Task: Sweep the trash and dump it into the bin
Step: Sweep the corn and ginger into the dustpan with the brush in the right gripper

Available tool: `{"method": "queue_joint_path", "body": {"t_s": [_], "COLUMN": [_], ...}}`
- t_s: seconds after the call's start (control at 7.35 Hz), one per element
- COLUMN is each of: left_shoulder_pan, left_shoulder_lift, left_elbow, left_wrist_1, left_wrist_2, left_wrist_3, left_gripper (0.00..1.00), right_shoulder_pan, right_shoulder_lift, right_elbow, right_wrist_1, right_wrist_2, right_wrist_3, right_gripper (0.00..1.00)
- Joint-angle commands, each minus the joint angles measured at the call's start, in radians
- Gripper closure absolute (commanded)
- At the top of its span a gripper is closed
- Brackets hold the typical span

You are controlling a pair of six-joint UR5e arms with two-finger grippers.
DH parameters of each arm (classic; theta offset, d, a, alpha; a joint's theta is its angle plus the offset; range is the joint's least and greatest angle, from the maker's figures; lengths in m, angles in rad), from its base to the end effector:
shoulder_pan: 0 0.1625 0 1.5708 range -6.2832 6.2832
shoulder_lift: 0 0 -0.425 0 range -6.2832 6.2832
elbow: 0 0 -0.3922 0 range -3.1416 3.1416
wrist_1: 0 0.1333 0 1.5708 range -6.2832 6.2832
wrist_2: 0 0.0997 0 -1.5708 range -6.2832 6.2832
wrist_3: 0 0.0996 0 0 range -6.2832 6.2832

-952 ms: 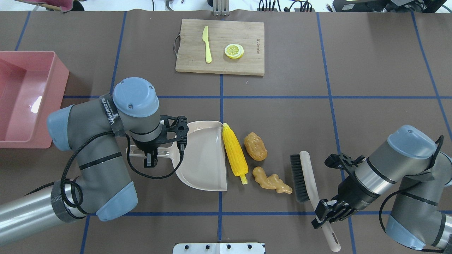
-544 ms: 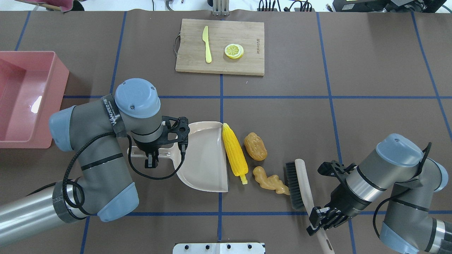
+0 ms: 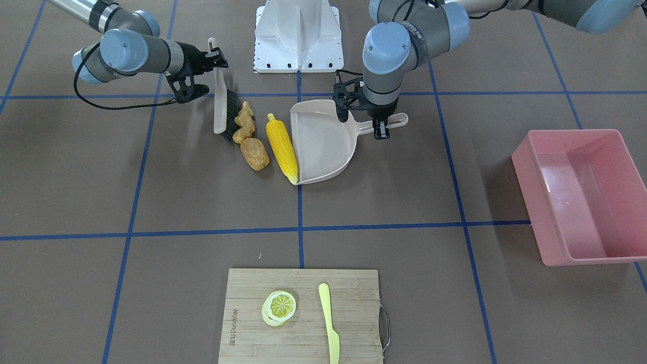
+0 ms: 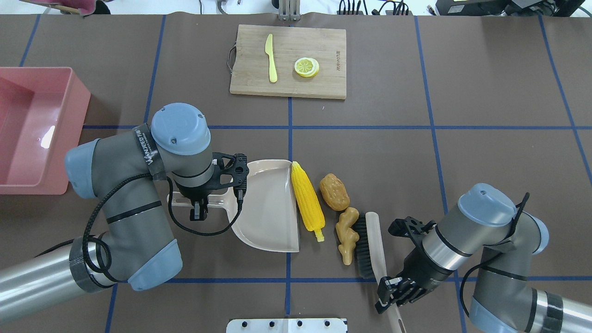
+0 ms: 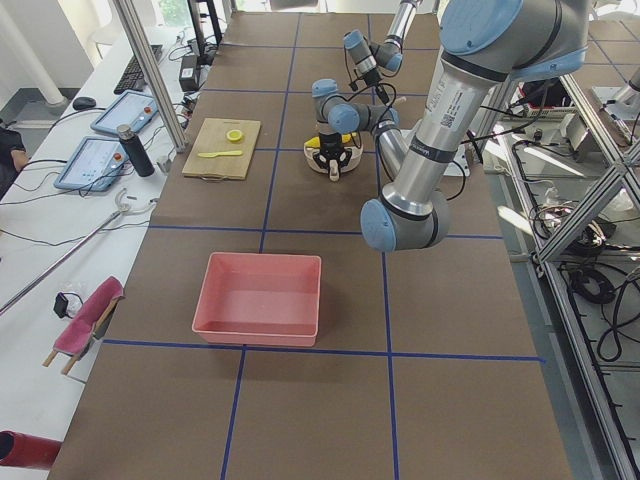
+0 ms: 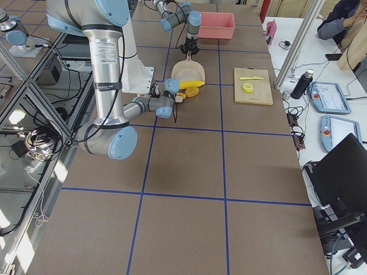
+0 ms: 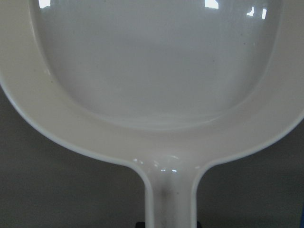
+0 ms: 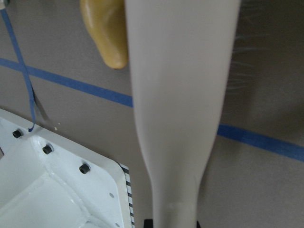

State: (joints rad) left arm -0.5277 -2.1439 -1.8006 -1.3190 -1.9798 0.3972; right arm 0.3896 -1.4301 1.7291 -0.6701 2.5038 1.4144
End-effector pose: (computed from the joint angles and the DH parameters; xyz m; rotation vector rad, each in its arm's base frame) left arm 0.5020 -0.4010 0.2631 0.4293 0.6078 1.4931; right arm -0.4662 -0.2490 0.3964 -0.4820 -1.2741 -0.3621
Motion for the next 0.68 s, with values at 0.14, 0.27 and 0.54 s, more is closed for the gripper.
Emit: {"method": "queue_joint_path", "body": {"t_s": [0.14, 0.27, 0.54], "left_shoulder_pan": [0.0, 0.0, 0.0], "left_shoulder_lift": [0.001, 0.001, 0.001], "left_elbow": [-0.002, -0.002, -0.003], "left_wrist_1": [-0.002, -0.002, -0.002], "left_wrist_2": [-0.001, -0.001, -0.001], "left_wrist_3": [0.0, 0.0, 0.0], "left_gripper": [1.0, 1.0, 1.0], "right_shoulder_pan": [0.024, 0.038, 0.054], "right_shoulder_lift": [0.137, 0.193, 0.258], "right_elbow": [-0.094, -0.097, -0.103], "right_wrist_1": [-0.015, -0.093, -0.16], "right_wrist_2": [0.003, 0.003, -0.002], "right_wrist_3": [0.015, 0.014, 0.005], "right_gripper": [1.0, 1.0, 1.0]}}
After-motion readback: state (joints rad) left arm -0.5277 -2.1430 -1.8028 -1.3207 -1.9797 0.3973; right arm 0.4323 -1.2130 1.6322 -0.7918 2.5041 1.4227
